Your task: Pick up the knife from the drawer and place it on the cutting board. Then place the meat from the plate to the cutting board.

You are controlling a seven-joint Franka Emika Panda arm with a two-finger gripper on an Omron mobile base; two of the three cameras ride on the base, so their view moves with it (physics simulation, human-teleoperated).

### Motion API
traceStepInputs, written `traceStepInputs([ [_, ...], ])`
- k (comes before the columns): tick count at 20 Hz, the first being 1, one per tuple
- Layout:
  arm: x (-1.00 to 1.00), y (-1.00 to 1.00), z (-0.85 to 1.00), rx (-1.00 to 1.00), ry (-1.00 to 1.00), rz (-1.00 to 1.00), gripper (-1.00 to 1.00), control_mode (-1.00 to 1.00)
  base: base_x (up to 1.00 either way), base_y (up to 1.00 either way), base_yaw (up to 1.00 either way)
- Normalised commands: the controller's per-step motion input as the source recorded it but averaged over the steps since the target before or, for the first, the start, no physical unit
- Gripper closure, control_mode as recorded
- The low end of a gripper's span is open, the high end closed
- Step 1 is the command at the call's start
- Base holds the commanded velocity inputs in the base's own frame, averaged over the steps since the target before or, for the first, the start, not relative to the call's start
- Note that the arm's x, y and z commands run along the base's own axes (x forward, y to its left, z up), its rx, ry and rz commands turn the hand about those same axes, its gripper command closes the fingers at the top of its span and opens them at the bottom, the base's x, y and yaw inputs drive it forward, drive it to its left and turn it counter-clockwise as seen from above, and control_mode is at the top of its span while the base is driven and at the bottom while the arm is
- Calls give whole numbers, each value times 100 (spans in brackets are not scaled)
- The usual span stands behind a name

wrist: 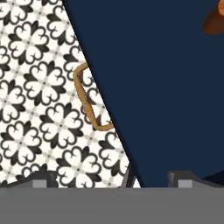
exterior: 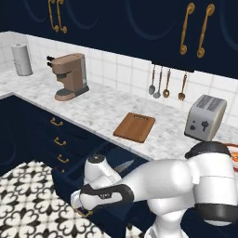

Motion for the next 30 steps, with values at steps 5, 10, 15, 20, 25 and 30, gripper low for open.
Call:
traceStepInputs([
  [5,18,-27,62,4,-11,-13,-100,-100,0,0,0],
  [10,88,-96,52,0,1,-33,-100,-100,0,0,0],
  [15,95,-39,-29,0,6,-29,-100,-100,0,0,0],
  [20,57,-3,-44,0,1,-23,-100,-100,0,0,0],
  [25,32,-2,-37,0,0,-18,-100,-100,0,0,0],
  [30,37,1,-24,0,0,-12,-100,-100,0,0,0],
])
